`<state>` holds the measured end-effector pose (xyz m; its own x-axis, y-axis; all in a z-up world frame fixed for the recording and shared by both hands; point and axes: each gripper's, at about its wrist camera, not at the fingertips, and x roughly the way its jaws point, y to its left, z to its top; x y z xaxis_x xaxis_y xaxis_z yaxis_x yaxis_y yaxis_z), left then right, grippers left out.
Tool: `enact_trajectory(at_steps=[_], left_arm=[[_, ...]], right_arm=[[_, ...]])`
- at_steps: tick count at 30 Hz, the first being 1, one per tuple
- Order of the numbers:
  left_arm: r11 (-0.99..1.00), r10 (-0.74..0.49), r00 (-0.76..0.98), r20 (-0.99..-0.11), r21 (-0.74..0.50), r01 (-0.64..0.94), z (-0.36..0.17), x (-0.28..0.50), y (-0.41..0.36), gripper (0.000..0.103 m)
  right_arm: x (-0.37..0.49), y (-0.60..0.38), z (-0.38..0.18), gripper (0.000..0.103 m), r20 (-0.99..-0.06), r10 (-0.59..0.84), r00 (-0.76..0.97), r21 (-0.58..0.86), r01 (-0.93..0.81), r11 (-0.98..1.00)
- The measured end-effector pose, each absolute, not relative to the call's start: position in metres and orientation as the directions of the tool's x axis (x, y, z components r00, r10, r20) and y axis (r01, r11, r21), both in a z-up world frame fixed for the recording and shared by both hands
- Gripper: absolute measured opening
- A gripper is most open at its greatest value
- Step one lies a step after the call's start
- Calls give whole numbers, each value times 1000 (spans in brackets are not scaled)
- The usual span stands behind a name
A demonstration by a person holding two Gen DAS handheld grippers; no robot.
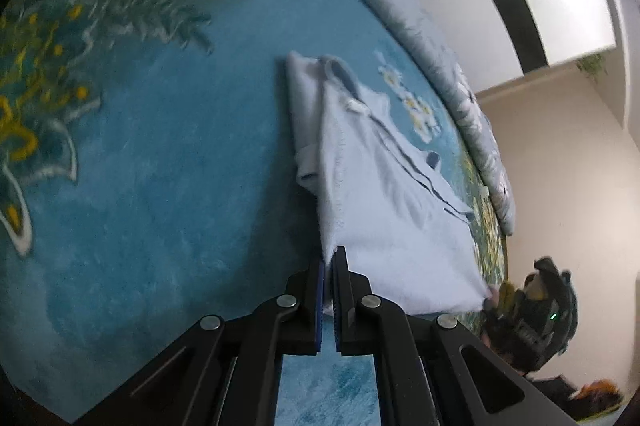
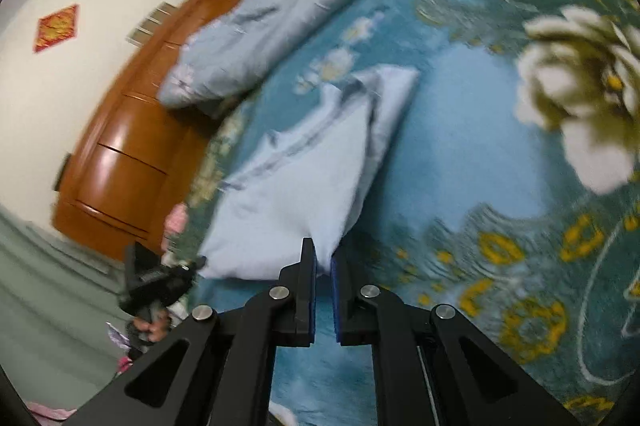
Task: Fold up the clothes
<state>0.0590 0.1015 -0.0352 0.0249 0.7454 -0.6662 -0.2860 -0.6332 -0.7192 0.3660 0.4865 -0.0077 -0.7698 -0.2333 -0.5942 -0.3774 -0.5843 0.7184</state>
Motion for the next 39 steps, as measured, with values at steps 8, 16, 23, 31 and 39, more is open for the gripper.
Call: enact_trajectory(at_steps=[8, 16, 23, 31, 39], left_arm=[[-702, 673, -77, -736, -601, -382, -4, 37, 107, 12], [-740, 607, -76, -791, -528, -416, -11, -23, 177, 29], [-758, 588, -101, -802, -503, -416, -21, -50, 207, 19], [-733, 607, -115, -786, -499, -463, -10, -71, 231, 2], [-744, 633, -36, -773, -596, -302, -43, -106, 231, 3]], right_arm=[[354, 507, 11, 14, -676, -48, -736, 554, -464, -691], [271, 533, 8, 21, -706, -53, -706, 516, -461, -722], [237, 556, -4, 15, -732, -57, -679, 507, -487, -712], [218, 585, 8, 2, -704, -85, -705, 552, -468, -690], [199, 617, -17, 2, -758, -56, -650, 548, -587, -596]])
